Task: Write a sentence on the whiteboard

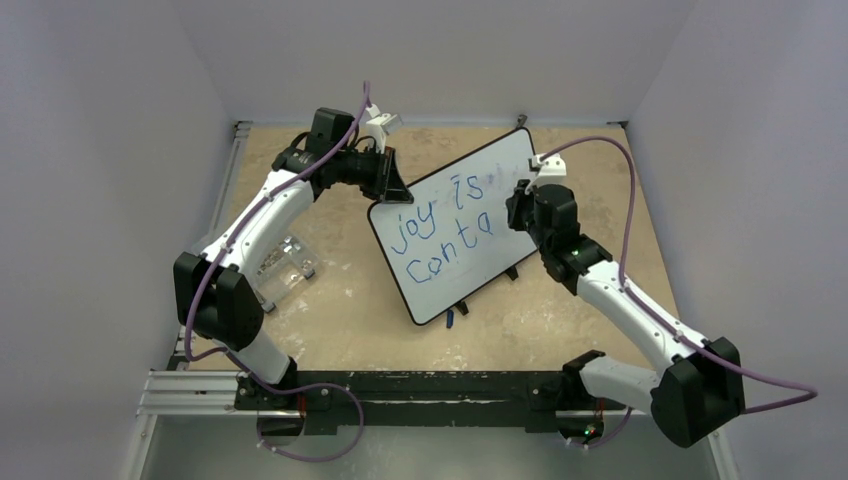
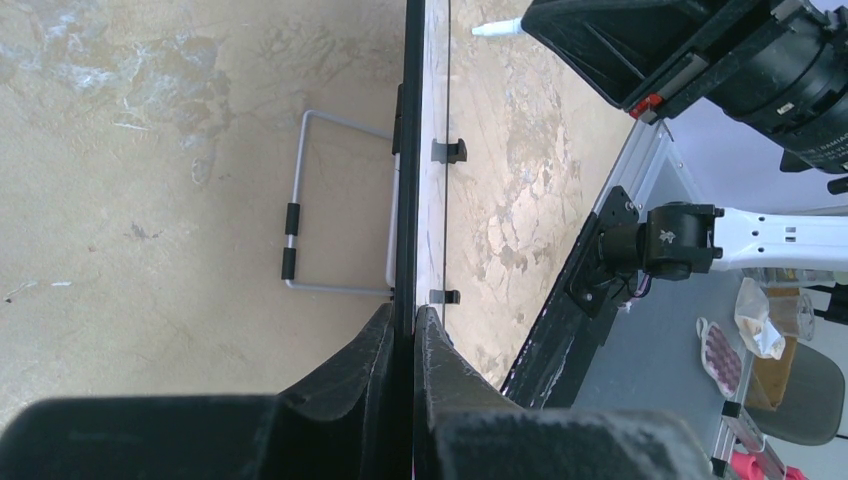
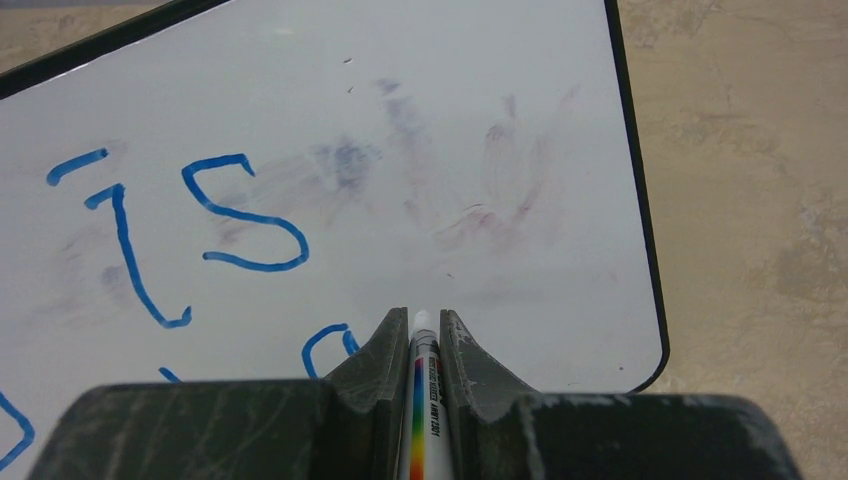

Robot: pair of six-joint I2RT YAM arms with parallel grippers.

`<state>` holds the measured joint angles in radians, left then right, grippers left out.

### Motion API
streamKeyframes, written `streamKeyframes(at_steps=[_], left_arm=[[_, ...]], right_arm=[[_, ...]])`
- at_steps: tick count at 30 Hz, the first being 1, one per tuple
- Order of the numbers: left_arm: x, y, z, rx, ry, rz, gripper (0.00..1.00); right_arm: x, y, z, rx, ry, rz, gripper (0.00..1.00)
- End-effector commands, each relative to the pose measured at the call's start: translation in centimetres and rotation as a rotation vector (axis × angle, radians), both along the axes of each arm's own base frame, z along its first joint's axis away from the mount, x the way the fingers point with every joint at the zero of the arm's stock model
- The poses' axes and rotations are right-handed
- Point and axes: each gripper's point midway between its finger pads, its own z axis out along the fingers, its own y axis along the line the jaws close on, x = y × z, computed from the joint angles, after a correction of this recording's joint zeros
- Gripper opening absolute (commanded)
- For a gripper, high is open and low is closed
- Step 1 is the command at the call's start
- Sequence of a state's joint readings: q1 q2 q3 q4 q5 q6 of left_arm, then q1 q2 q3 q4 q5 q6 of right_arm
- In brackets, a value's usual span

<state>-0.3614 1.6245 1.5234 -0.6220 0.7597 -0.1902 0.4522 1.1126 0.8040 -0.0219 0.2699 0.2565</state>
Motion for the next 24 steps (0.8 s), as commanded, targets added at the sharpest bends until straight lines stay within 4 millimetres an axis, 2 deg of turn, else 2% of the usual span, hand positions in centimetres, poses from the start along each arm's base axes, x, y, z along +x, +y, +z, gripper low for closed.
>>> streamKeyframes(at_steps=[1, 14, 24], left_arm=[[0.8, 0.4, 2.2, 0.008, -0.154, -0.001, 0.0], [0.9, 0.4, 2.2, 0.007, -0.156, -0.001, 0.0], [0.9, 0.4, 2.3, 0.009, -0.157, 0.0, 0.0]], right_arm=[[1.9, 0.2, 3.5, 0.035, -0.098, 0.004, 0.0], [4.0, 1.8, 3.1, 0.043, -0.081, 0.058, 0.0], [2.7, 3.3, 2.0, 0.086, -0.055, 0.152, 0.0]])
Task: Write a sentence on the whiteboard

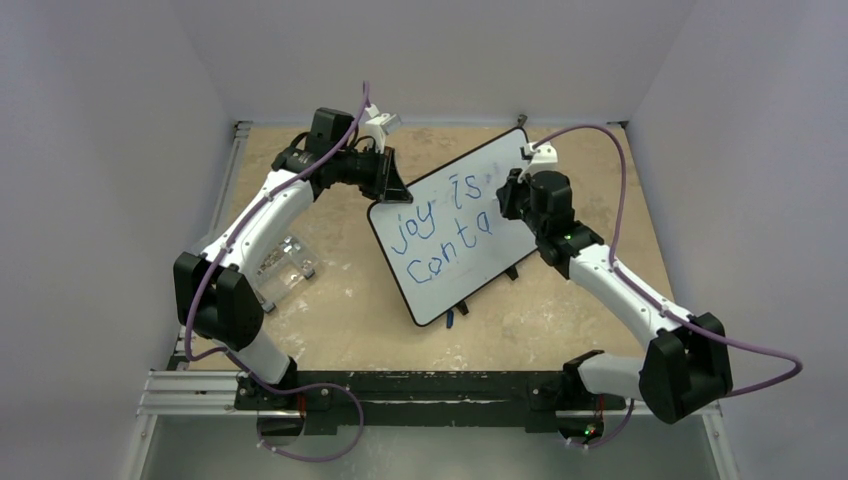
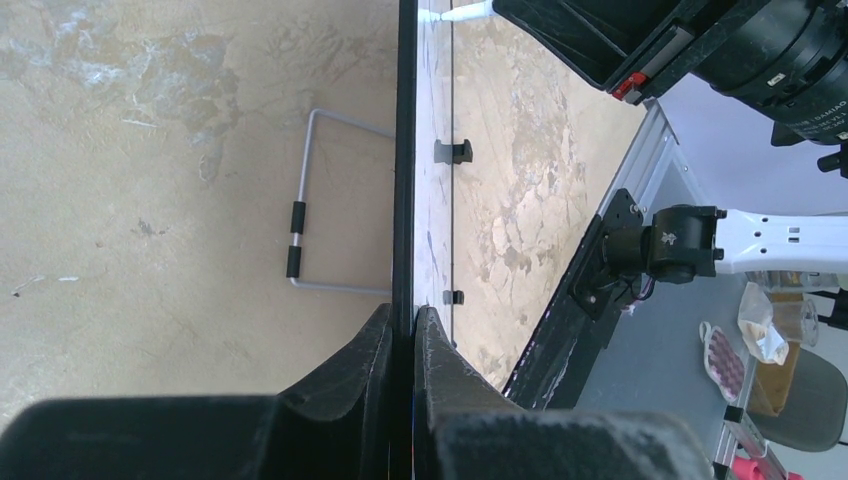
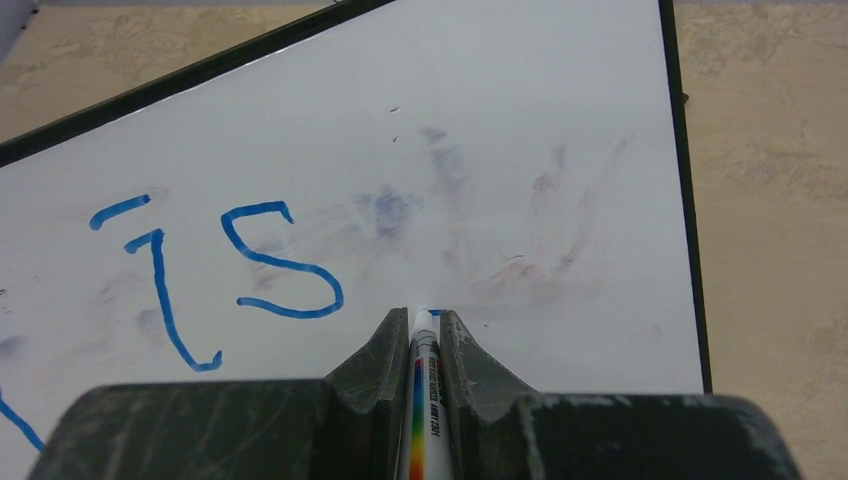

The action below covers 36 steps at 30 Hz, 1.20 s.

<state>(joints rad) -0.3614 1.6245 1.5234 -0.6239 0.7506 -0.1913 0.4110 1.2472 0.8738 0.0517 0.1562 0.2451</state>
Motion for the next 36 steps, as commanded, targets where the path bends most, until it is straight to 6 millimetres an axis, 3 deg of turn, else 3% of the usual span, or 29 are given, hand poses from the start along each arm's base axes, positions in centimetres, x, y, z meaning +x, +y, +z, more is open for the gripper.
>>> streamKeyframes(at_steps=[1, 12, 18, 27, 36], left_arm=[[0.8, 0.3, 2.4, 0.004, -0.158, -0.007, 0.0], [0.8, 0.4, 2.4, 0.006, -0.162, -0.007, 0.0], [0.8, 0.4, 2.4, 0.008, -0.16, -0.006, 0.0], [0.7, 0.4, 2.5, 0.007, -0.165, -0.007, 0.0], [0.7, 0.4, 2.6, 0.005, -0.165, -0.007, 0.0]], right_arm=[[-0.5, 1.8, 1.9, 0.064, -0.054, 0.09, 0.0], [-2.5, 1.3, -1.3, 0.058, 0.01, 0.106, 0.0], [-2.6, 0.6, -2.3, 0.044, 0.028, 0.067, 0.0], [-0.8, -1.1, -0.4, -0.031, 0.0, -0.033, 0.0], [0.7, -0.5, 1.8, -0.029, -0.038, -0.028, 0.0]])
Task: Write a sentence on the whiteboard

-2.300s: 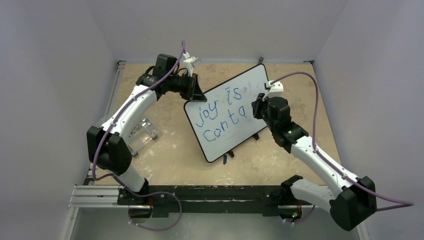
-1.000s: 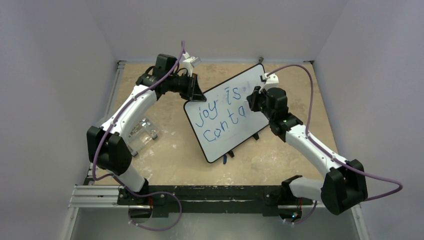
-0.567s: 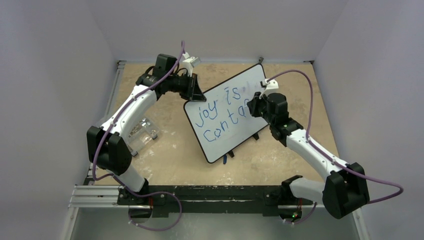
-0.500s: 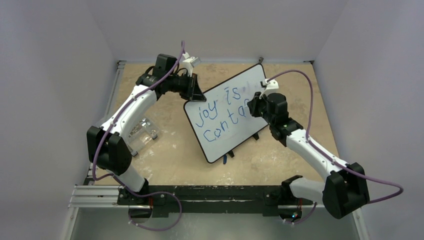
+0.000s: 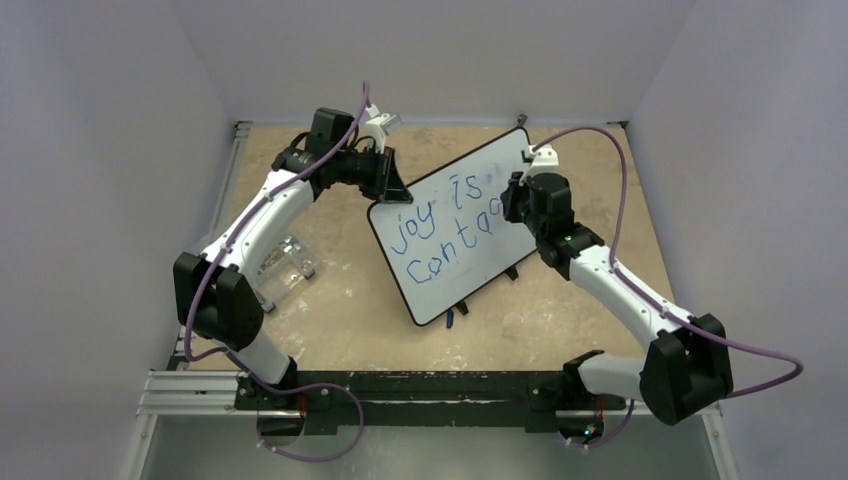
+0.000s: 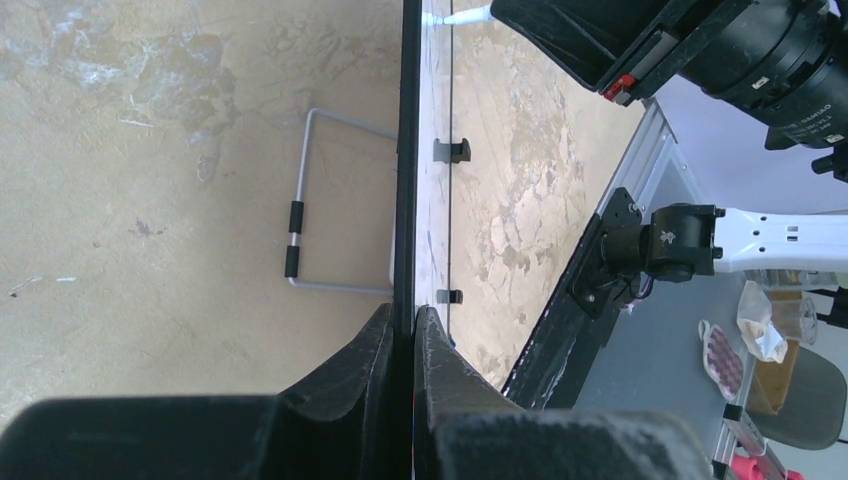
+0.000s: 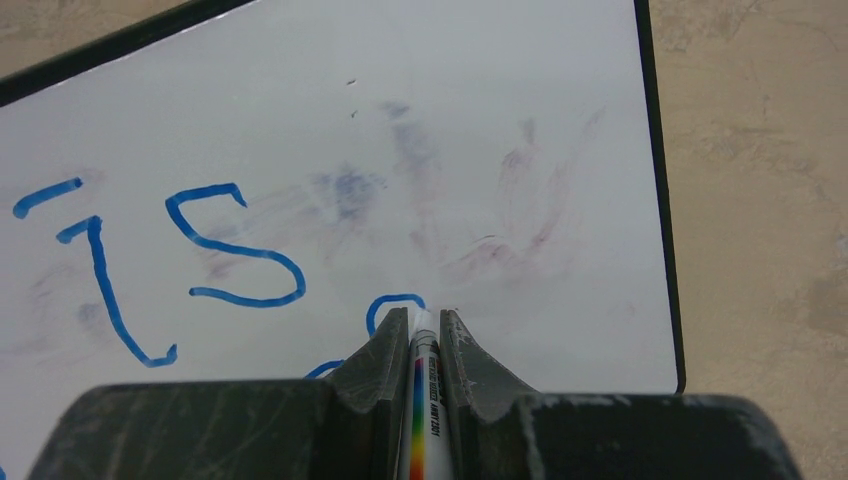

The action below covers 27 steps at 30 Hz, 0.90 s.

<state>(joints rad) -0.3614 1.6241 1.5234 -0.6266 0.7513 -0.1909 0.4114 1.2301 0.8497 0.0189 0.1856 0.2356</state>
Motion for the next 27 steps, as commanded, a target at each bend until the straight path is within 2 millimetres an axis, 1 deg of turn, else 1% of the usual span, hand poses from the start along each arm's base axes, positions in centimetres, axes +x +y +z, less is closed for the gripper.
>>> streamKeyframes(at_steps=[1, 6, 10, 15, 23, 27], left_arm=[[0.7, 0.4, 2.7, 0.005, -0.17, -0.007, 0.0], [0.7, 0.4, 2.7, 0.004, -0.171, -0.005, 0.0], [0.7, 0.4, 2.7, 0.005, -0.172, -0.006, 0.0], [0.7, 0.4, 2.8, 0.004, -0.174, -0.006, 0.0], [0.7, 0.5, 2.8, 0.003, -0.172, -0.005, 0.0], [0.6, 0.5, 2.9, 0.002, -0.174, -0.006, 0.0]], right_arm=[[1.5, 0.5, 3.0, 0.005, -0.069, 0.0, 0.0], [2.1, 0.7, 3.7, 0.005, -0.079, 0.001, 0.0], [2.0, 0.8, 3.5, 0.006, -0.072, 0.004, 0.0], [1.0, 0.6, 1.9, 0.009, -0.045, 0.012, 0.0], [-0.9, 0.4, 0.1, 0.028, -0.011, 0.027, 0.0], [-1.6, 0.2, -1.2, 0.03, 0.014, 0.028, 0.0]])
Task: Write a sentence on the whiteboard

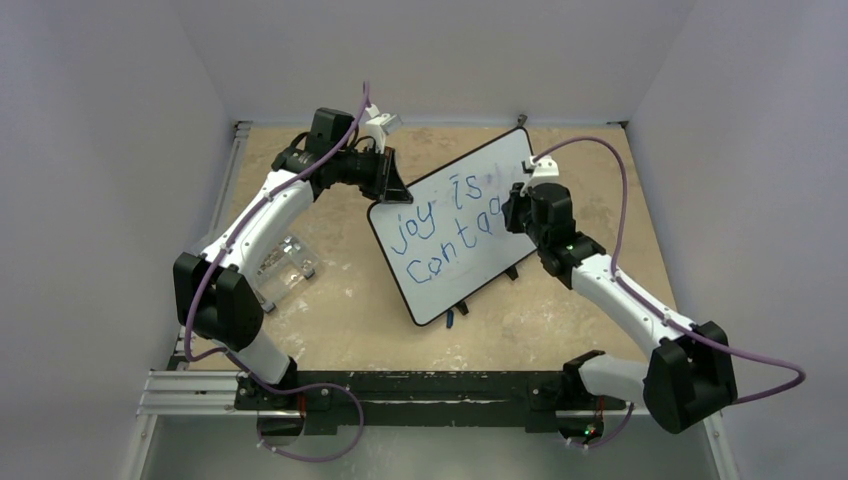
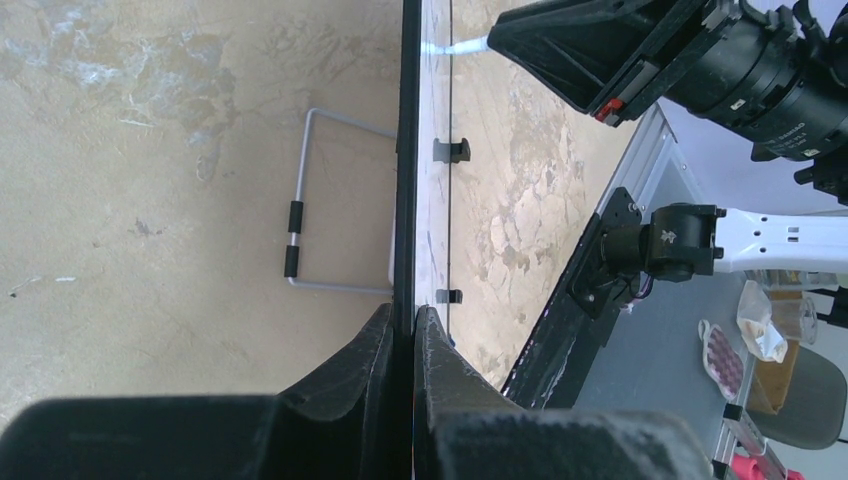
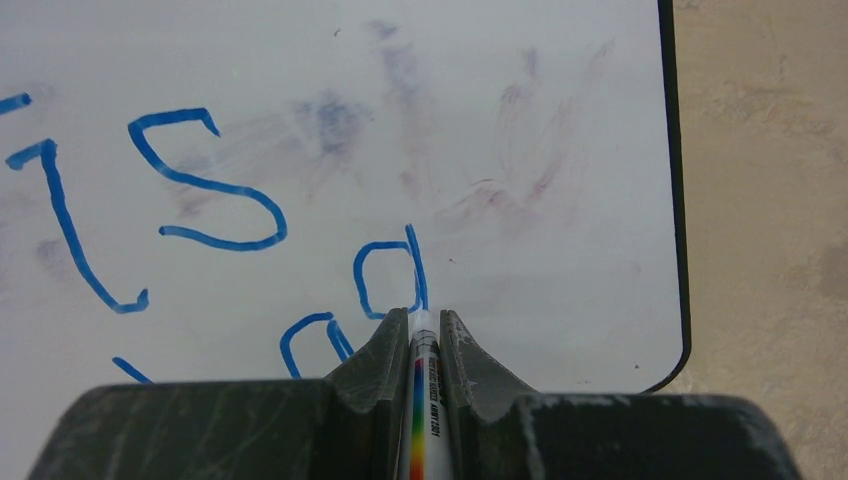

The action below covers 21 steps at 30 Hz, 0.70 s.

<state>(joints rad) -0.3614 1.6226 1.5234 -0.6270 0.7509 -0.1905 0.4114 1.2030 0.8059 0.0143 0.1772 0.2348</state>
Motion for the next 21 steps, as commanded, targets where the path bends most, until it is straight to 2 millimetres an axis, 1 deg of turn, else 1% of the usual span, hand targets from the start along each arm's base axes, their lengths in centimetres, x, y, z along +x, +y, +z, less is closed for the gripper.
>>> streamKeyframes(at_steps=[1, 7, 11, 16, 21], left_arm=[[0.6, 0.4, 2.9, 0.002, -0.173, -0.006, 0.0], [0.5, 0.5, 2.9, 0.001, -0.175, -0.006, 0.0], [0.5, 0.5, 3.0, 0.0, -0.176, -0.006, 0.0], [0.5, 0.5, 2.9, 0.001, -0.174, -0.006, 0.0], [0.5, 0.5, 3.0, 0.0, -0.175, -0.005, 0.0]], right_arm=[[-0.7, 0.4, -0.4, 0.036, 0.0, 0.019, 0.0], [-1.5, 0.3, -2.3, 0.041, 0.039, 0.021, 0.0], [-1.8, 0.4, -3.0, 0.049, 0.053, 0.023, 0.0], [-2.1, 0.6, -3.0, 0.065, 0.056, 0.03, 0.0], [-2.2, 1.3, -2.0, 0.098, 0.037, 0.061, 0.0]])
